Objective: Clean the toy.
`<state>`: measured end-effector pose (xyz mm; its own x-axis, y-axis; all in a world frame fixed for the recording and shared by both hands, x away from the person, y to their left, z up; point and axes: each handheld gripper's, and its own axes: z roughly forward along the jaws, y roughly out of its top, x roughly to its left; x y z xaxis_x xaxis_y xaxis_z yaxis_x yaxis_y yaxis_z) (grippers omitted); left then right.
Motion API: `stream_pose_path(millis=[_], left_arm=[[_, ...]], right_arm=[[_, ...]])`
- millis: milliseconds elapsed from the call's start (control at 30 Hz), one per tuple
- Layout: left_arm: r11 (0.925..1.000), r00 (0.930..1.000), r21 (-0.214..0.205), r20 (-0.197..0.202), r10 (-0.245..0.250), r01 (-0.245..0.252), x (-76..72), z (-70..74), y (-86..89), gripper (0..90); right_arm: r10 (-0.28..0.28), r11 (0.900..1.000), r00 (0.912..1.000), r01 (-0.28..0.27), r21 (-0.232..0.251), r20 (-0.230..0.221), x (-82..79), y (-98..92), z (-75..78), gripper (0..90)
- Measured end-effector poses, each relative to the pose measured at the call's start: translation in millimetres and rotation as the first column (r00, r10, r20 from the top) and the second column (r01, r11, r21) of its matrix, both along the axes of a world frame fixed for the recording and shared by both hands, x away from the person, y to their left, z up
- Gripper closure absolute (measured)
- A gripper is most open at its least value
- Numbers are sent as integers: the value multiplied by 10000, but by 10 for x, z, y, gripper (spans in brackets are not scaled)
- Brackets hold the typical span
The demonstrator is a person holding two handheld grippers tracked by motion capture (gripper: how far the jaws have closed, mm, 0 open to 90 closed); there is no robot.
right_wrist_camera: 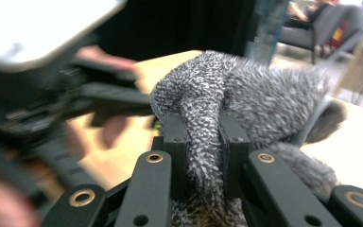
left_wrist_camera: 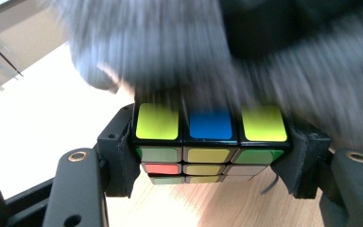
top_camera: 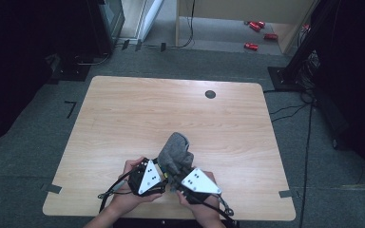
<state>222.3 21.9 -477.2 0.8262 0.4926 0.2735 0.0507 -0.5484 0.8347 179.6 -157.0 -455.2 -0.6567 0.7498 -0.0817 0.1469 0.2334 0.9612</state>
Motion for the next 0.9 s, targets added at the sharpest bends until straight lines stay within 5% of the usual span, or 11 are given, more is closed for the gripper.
stream_pose_path(millis=[100, 200, 300, 467, 600, 767, 833, 900], left_arm=[[10000, 10000, 29, -15, 29, -29, 1, -3, 19, 346], [9999, 9999, 4, 2, 102, -102, 10, 12, 32, 346], [9999, 9999, 39, -36, 95, -95, 19, 6, 29, 346], [9998, 9997, -155, -212, 78, -81, 27, 0, 25, 346], [9999, 9999, -118, -154, 70, -72, 8, 12, 7, 346], [9998, 9991, -150, -398, 146, -152, 26, -21, 32, 345], [9993, 9987, -343, -496, 138, -155, 21, -21, 39, 346], [9994, 9993, -331, -356, 96, -108, 2, -2, 22, 346]], right_arm=[[350, 9952, 9984, -308, -924, 441, -33, 112, -19, 782], [-11, 9999, 10000, 10, -121, -36, 70, -37, 19, 783], [-332, 9994, 9993, 333, 41, -172, 101, -108, 21, 783], [373, 9922, 9983, -317, -1207, 445, -33, 99, -7, 780], [-24, 9998, 9999, 22, -193, -124, 98, -107, 58, 782], [510, 9967, 9985, -520, -616, -189, 11, 67, -15, 774], [782, 9903, 9969, -777, -1151, 4, -2, 114, -4, 773], [700, 9955, 9974, -709, -628, -162, 82, -20, 50, 774]])
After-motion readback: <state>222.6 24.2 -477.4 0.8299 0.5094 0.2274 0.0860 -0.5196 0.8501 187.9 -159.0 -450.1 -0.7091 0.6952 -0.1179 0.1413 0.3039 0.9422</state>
